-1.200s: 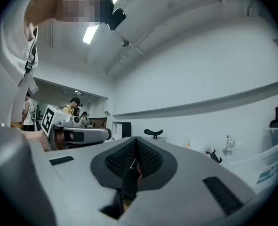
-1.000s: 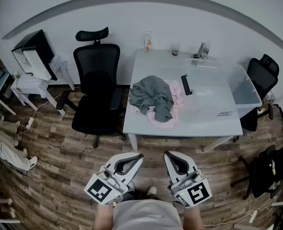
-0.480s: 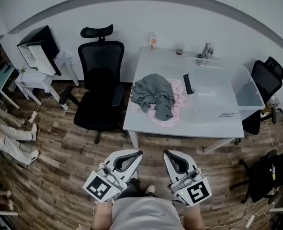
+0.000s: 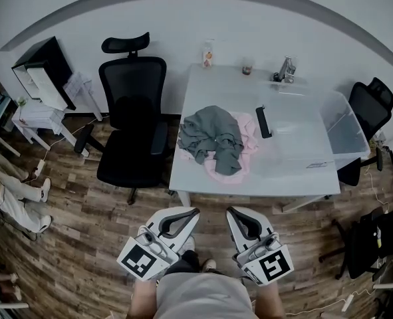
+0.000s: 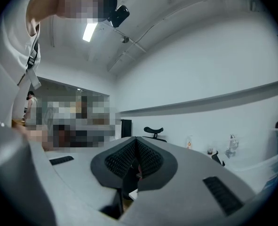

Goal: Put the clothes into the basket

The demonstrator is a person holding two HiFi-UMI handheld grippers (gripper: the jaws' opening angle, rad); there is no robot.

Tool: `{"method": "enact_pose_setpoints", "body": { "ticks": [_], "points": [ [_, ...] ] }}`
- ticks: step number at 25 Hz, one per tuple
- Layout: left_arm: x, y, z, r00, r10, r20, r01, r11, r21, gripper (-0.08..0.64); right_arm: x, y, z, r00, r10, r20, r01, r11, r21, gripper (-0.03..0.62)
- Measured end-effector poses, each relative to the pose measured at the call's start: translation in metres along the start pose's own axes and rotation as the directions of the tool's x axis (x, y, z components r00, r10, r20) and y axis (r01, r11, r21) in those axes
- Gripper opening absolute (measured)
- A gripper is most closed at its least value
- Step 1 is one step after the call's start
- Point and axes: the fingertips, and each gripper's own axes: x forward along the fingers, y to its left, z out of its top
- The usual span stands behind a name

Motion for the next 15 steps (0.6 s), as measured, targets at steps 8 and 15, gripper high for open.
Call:
{"method": "enact_pose_setpoints", "body": {
  "ticks": [8,15],
  "points": [
    [0.014,0.048,-0.003,1.000,-0.021,0.002,0.021,1.000,-0.013,0.004,0.045,-0.019,-0.004,1.000,-0.024,-0.018,0.024,1.000,-0.005,0.005],
    [0.020,0.084,-0.004,0.999,-0.050,0.004,0.050,0.999,-0.016,0.003,0.080,-0.027,-0.006,0.998,-0.052,-0.029,0.052,0.999,0.000,0.005]
  ]
}}
